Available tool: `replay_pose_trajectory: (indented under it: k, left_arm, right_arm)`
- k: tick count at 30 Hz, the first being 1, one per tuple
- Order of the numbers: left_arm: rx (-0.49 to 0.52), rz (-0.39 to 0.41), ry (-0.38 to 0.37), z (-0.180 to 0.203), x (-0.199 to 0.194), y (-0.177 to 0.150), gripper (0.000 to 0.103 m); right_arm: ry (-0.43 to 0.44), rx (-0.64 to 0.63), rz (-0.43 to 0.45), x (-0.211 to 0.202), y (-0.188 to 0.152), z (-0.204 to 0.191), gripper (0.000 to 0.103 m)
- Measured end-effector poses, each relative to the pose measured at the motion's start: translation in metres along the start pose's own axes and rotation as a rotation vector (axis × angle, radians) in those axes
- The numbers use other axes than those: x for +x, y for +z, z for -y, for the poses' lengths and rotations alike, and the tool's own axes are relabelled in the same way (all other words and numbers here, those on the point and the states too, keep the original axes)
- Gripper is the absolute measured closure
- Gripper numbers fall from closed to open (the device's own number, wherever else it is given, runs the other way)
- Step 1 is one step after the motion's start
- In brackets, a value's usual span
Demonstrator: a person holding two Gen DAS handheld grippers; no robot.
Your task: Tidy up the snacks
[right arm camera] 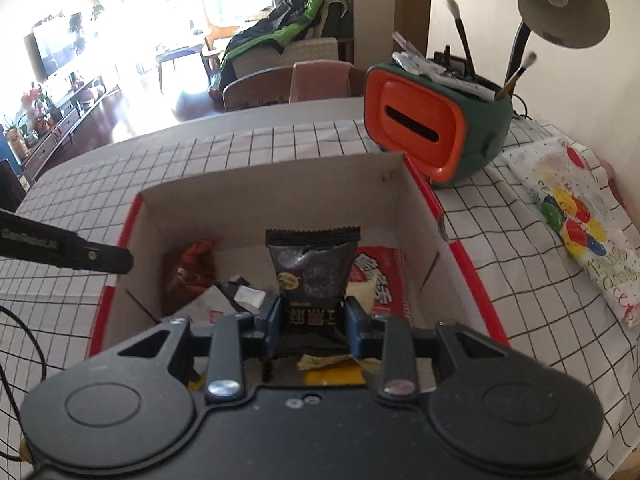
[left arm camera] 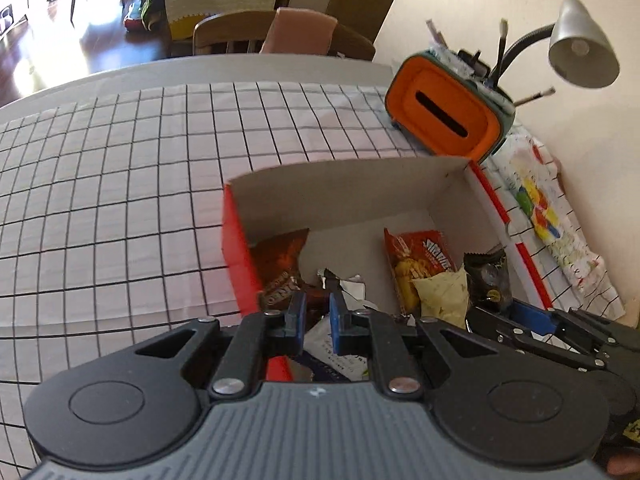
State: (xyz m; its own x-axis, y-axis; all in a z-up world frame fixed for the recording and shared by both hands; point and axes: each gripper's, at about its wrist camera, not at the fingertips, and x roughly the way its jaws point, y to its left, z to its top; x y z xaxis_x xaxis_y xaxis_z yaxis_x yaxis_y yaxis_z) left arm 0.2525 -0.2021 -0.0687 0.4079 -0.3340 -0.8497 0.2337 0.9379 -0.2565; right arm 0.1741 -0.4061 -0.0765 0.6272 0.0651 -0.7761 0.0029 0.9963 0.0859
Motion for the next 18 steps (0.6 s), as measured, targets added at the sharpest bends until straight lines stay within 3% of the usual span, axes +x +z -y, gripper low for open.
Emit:
replay_pose_trajectory:
  k: [4, 12, 16, 18]
  left_arm:
    - [-0.016, 0.007, 0.023, -0.003, 0.001, 0.0, 0.091]
    - [-0.073, -0.011, 0.103, -0.055, -0.011, -0.014, 0.091]
    - [-0.086, -0.09, 0.113, -0.072, 0.005, -0.029, 0.089]
    - [-0.069, -0.117, 0.132, -0.075, 0.016, -0.038, 0.08]
  right_arm:
    - [0.01, -0.004, -0.017, 0.007, 0.0, 0.001, 0.071]
    - [0.089, 0.017, -0.019, 0.008, -0.006, -0.003, 0.071]
    - [0.109, -0.002, -0.026, 0.009, -0.009, -0.011, 0.071]
    - [0.113, -0.011, -0.029, 0.011, -0.009, -0.015, 0.071]
